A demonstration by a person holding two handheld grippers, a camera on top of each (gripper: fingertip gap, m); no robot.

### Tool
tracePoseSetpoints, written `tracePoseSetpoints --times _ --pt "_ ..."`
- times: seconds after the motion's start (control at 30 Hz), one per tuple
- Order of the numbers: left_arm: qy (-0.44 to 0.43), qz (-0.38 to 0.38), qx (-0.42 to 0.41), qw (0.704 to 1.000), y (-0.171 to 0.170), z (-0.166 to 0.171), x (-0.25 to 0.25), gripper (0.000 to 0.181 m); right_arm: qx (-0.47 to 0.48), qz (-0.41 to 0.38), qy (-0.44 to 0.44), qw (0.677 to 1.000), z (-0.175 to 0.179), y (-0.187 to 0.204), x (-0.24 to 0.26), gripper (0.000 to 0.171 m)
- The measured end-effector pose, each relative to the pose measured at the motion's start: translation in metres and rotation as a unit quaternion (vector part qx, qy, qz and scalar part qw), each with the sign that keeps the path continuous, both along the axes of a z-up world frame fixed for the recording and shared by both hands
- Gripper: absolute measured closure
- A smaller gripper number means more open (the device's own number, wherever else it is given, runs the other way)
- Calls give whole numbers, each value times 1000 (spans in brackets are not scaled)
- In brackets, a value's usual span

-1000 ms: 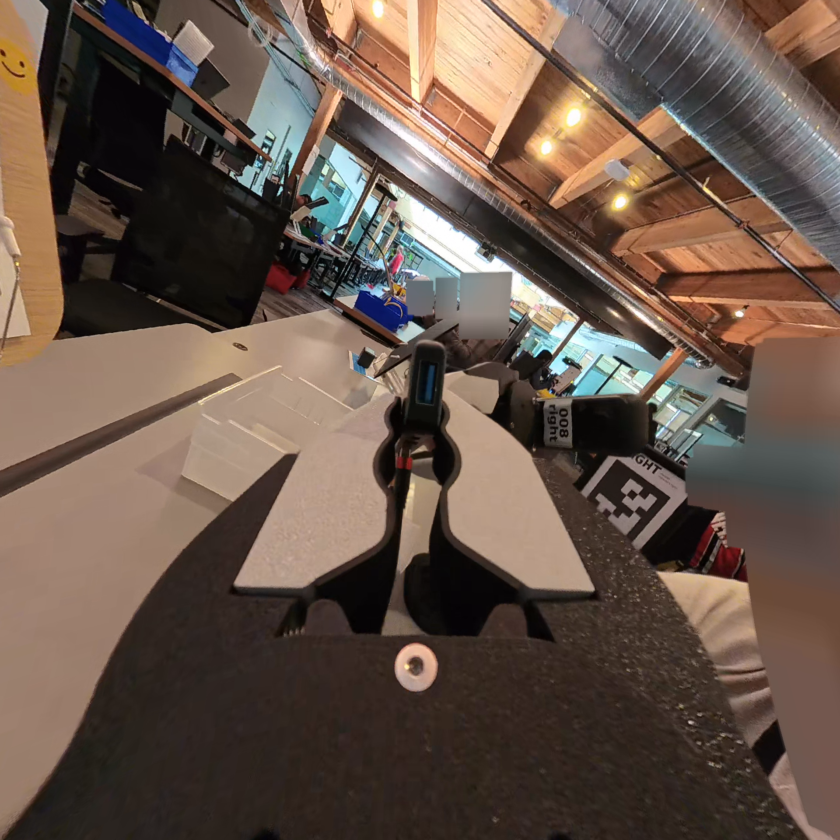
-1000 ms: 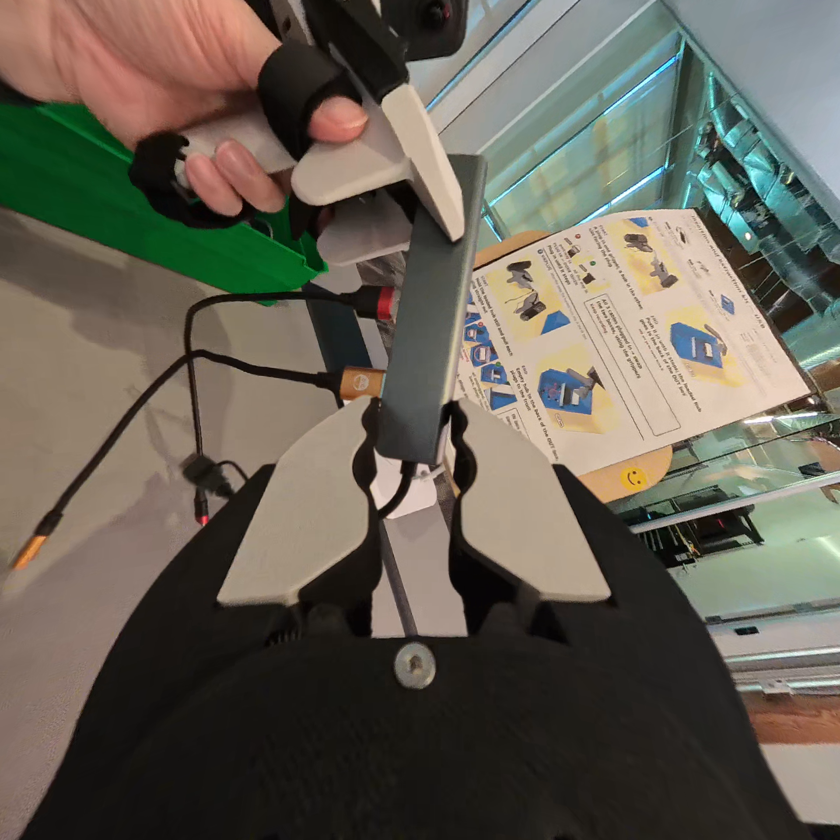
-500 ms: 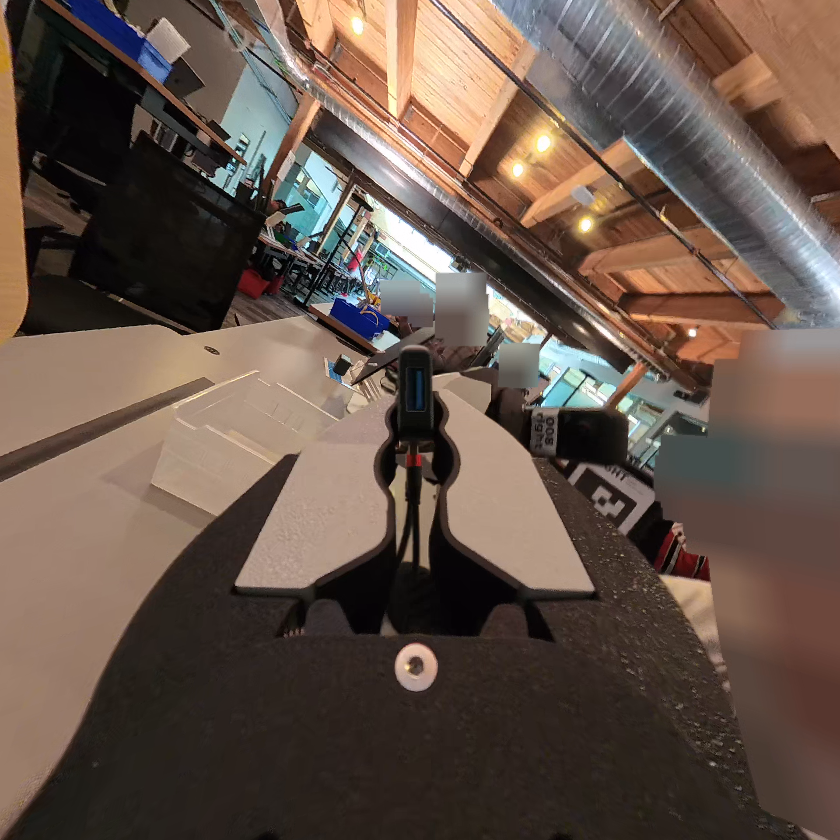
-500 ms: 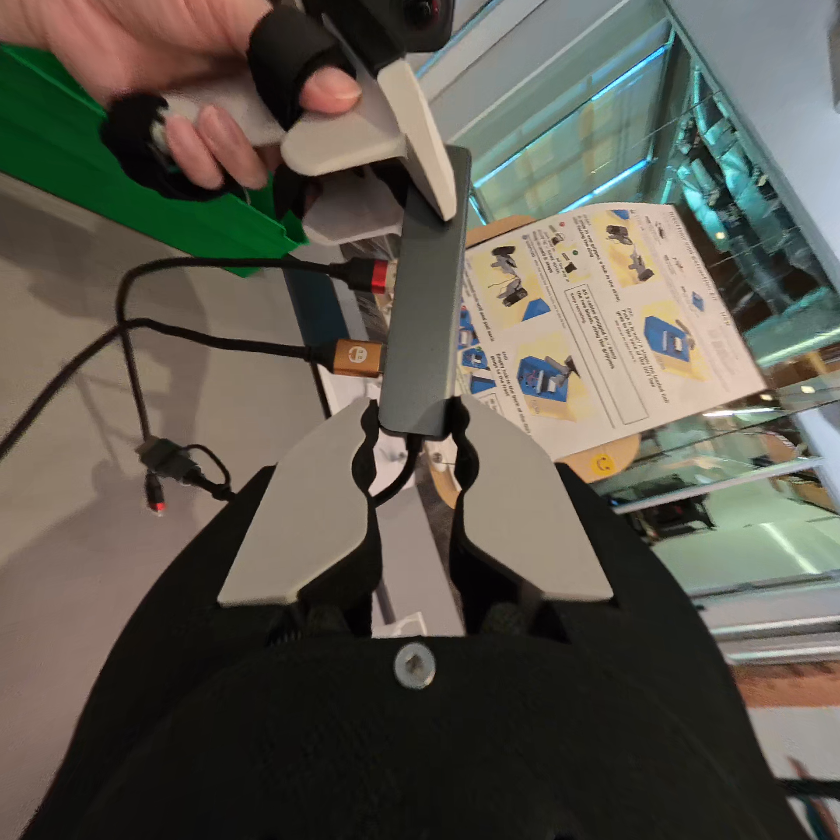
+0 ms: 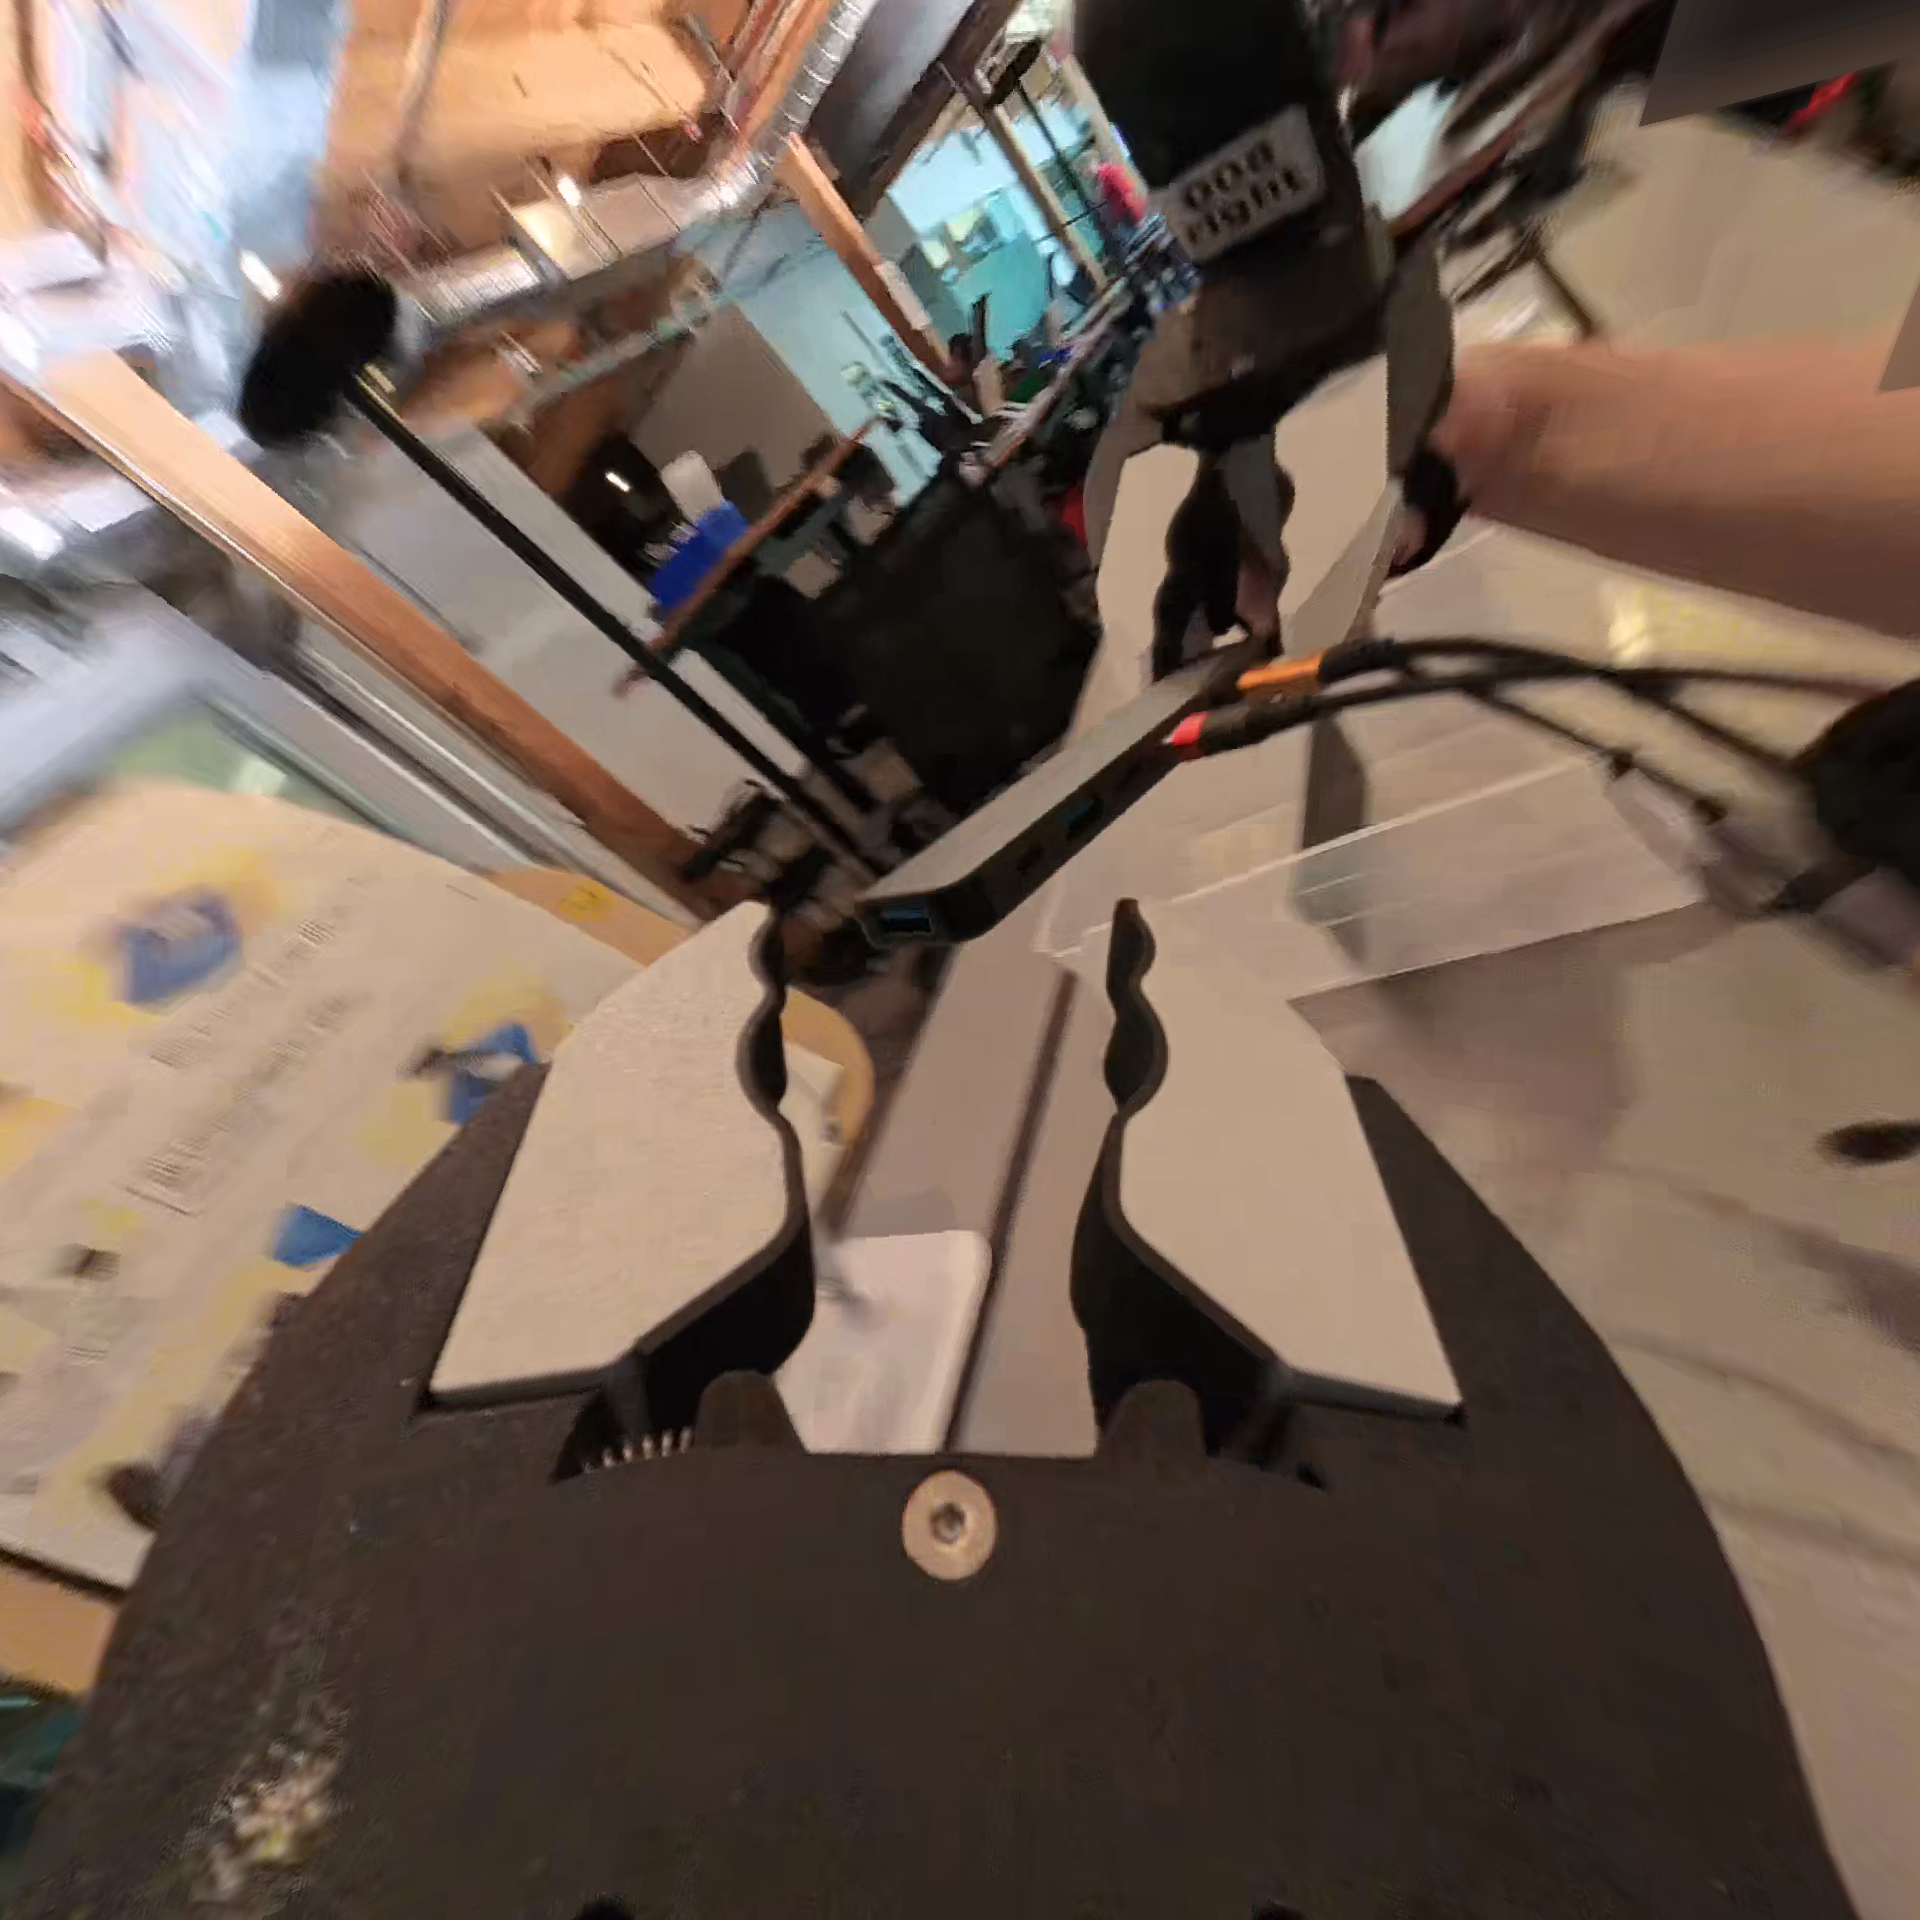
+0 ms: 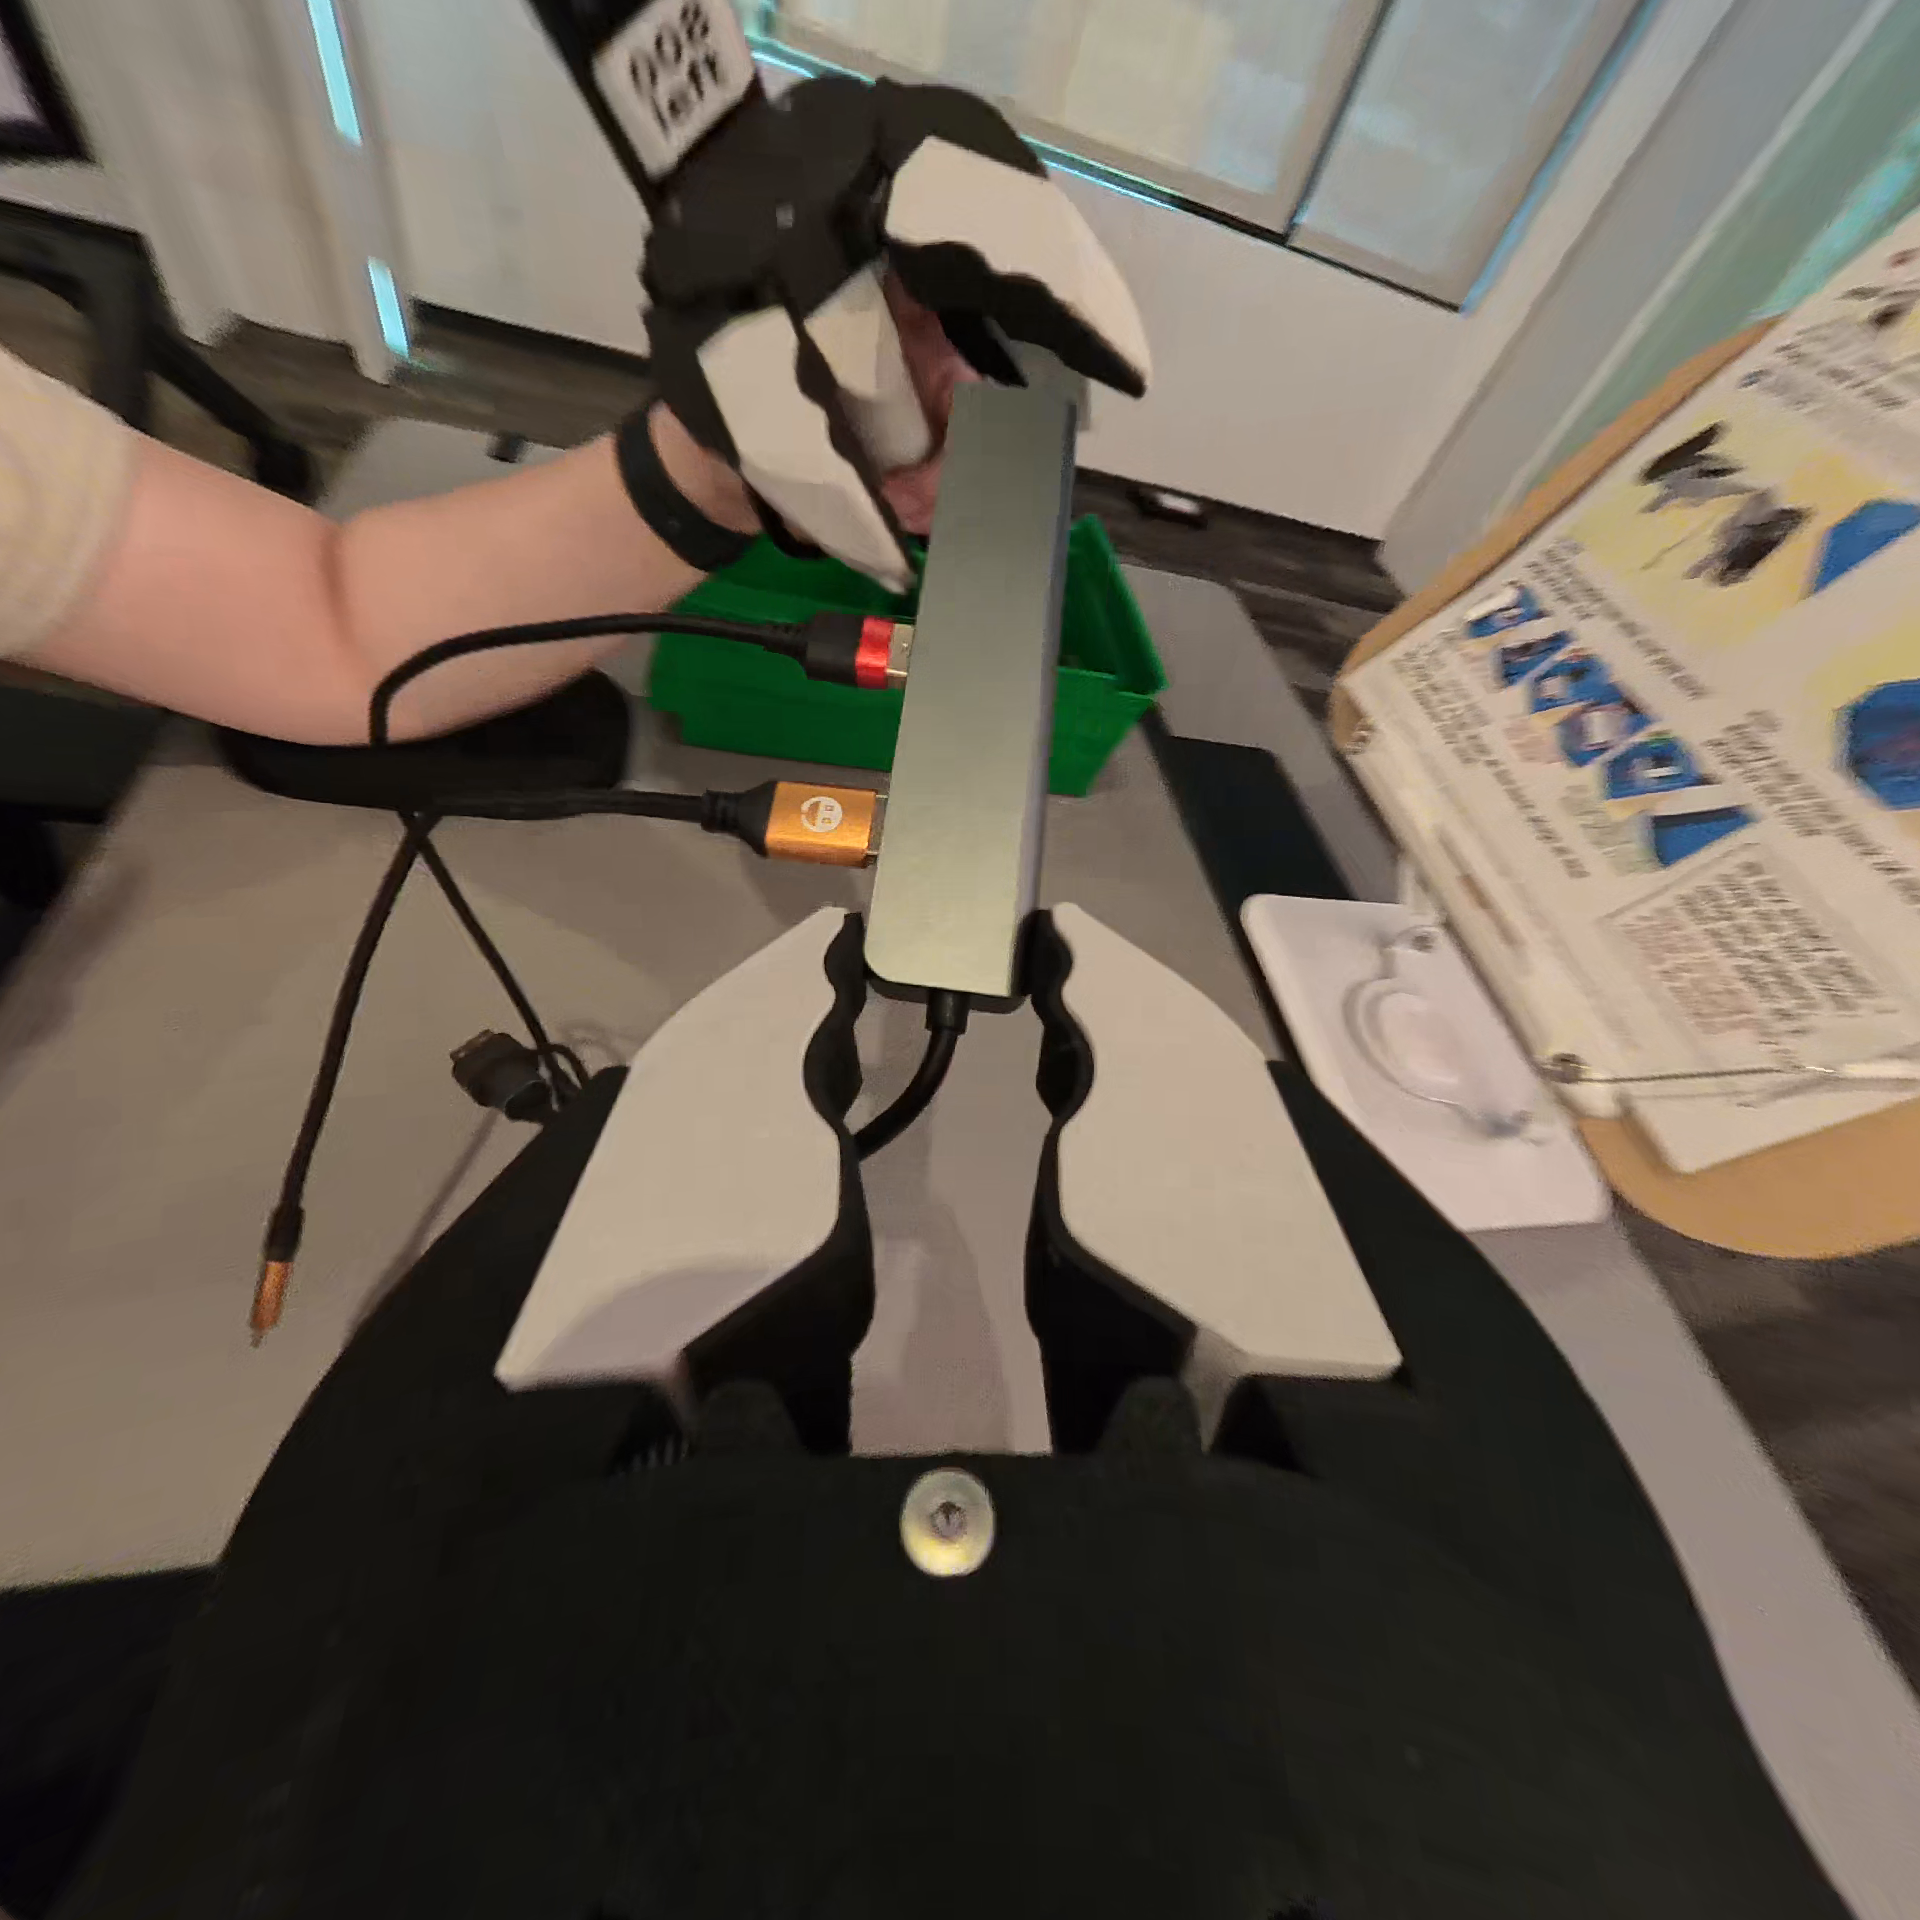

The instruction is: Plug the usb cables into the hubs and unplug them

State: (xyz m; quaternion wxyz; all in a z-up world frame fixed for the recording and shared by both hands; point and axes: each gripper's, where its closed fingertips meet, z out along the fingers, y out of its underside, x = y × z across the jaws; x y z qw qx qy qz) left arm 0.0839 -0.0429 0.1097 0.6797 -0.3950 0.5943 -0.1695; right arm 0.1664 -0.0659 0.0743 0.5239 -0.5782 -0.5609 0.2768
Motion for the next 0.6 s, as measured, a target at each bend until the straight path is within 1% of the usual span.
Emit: tracePoseSetpoints --times 0.03,0.07,0.1,0.17,0.2,0.27,0.33,0.4,0.5,0.6 --pt "-4 19 66 998 -3 0 4 130 -15 19 5 1000 -2 -5 1 139" --pt "-9 38 115 993 -4 1 9 135 -28 35 7 999 -3 -9 1 139" --pt "0 46 136 990 -5 -2 14 134 -38 50 8 998 -5 -13 2 139" --pt "26 27 126 991 -13 -12 25 133 -61 81 9 995 -8 -22 3 140" --pt "24 12 129 991 -19 -13 30 133 -72 93 8 993 -10 -26 3 140" --pt "19 -18 147 989 -33 -13 36 137 -95 113 7 989 -13 -31 5 140" --pt "41 -45 148 987 -47 -20 43 146 -113 136 9 984 -16 -37 7 140" --pt "83 -76 140 984 -59 -33 47 156 -131 159 2 979 -20 -43 9 140" --pt "129 -96 132 978 -67 -47 50 164 -145 178 0 973 -24 -48 12 140" --pt "133 -100 131 977 -69 -49 52 166 -170 190 5 967 -26 -50 14 140"
